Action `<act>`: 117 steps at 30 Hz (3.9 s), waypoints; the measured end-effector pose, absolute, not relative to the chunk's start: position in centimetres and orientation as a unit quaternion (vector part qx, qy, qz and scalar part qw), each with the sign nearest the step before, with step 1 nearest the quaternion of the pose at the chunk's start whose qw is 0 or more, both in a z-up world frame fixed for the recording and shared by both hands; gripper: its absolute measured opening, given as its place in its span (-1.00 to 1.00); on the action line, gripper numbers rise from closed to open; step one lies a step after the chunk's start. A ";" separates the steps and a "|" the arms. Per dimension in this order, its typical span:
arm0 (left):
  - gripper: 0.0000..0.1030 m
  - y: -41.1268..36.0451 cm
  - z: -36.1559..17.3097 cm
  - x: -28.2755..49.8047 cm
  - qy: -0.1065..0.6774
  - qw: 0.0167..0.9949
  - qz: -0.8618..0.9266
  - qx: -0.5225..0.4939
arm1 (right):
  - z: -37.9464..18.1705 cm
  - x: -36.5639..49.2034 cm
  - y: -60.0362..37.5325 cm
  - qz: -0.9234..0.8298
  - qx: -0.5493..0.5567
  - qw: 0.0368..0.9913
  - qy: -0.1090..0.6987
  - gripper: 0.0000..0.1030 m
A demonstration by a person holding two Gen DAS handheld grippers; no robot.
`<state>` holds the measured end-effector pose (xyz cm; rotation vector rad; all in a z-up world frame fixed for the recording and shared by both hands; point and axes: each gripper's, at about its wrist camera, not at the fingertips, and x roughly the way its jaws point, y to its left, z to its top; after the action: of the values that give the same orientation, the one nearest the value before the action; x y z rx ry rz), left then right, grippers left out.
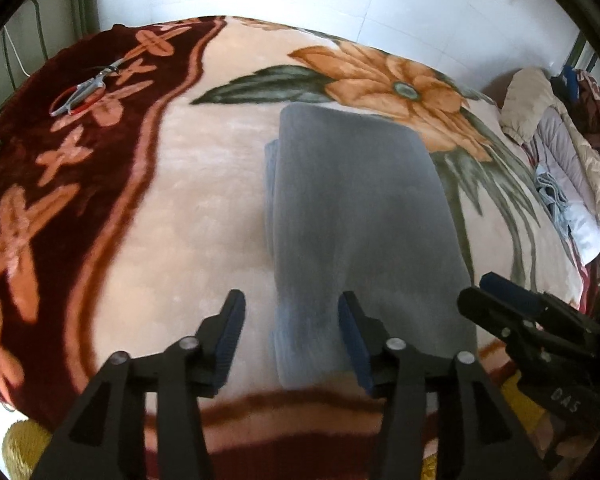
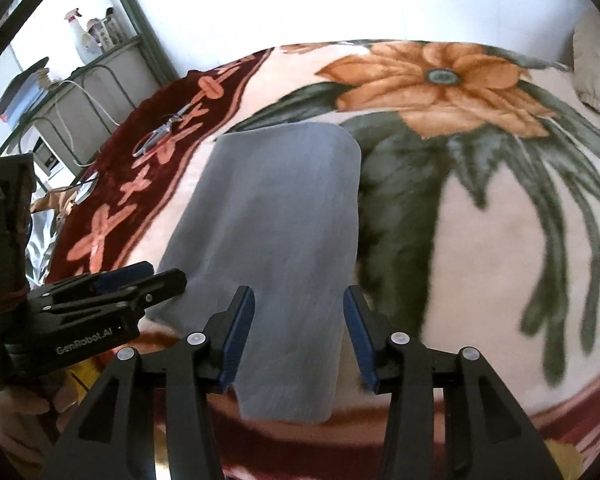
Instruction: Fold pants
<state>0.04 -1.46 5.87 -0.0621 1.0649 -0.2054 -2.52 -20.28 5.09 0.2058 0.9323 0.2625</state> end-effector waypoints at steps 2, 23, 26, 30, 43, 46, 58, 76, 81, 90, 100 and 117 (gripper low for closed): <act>0.18 -1.5 6.3 -0.8 0.504 0.858 -0.094 -0.027 | 5.3 -3.3 -20.2 0.125 0.104 0.880 0.446 -0.08; 0.61 -3.1 2.0 -5.1 0.544 0.837 -0.057 0.025 | -0.3 -7.5 -19.1 0.088 0.075 0.856 0.504 0.02; 0.69 -3.4 1.7 -5.1 0.540 0.839 -0.059 0.035 | -1.0 -7.3 -19.4 0.085 0.082 0.854 0.507 0.02; 0.74 -3.8 1.3 -5.1 0.537 0.840 -0.057 0.043 | -1.3 -7.3 -19.1 0.082 0.075 0.855 0.507 0.04; 0.76 -3.8 1.2 -5.1 0.529 0.846 -0.053 0.037 | -1.6 -7.4 -19.3 0.084 0.090 0.855 0.504 0.08; 0.76 -3.7 1.1 -5.1 0.529 0.846 -0.053 0.037 | -1.6 -7.4 -19.3 0.084 0.089 0.855 0.504 0.08; 0.76 -3.7 1.1 -4.9 0.532 0.844 -0.054 0.037 | -1.7 -7.4 -19.3 0.084 0.090 0.855 0.504 0.10; 0.75 -3.6 1.0 -4.8 0.533 0.844 -0.055 0.038 | -1.7 -7.4 -19.2 0.084 0.090 0.855 0.504 0.12; 0.75 -3.6 1.0 -4.8 0.533 0.844 -0.055 0.039 | -1.7 -7.4 -19.2 0.084 0.089 0.855 0.503 0.12; 0.75 -3.5 0.9 -4.8 0.533 0.843 -0.055 0.040 | -1.7 -7.4 -19.2 0.084 0.089 0.855 0.503 0.12; 0.75 -3.5 0.9 -4.8 0.533 0.843 -0.054 0.040 | -1.7 -7.4 -19.2 0.083 0.089 0.856 0.503 0.12; 0.76 -3.6 0.9 -4.9 0.533 0.843 -0.054 0.040 | -1.7 -7.4 -19.2 0.083 0.088 0.855 0.503 0.12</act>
<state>-4.88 -3.57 0.91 0.0839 1.1261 -0.1147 -7.38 -19.20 -1.72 0.1857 1.0583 0.1752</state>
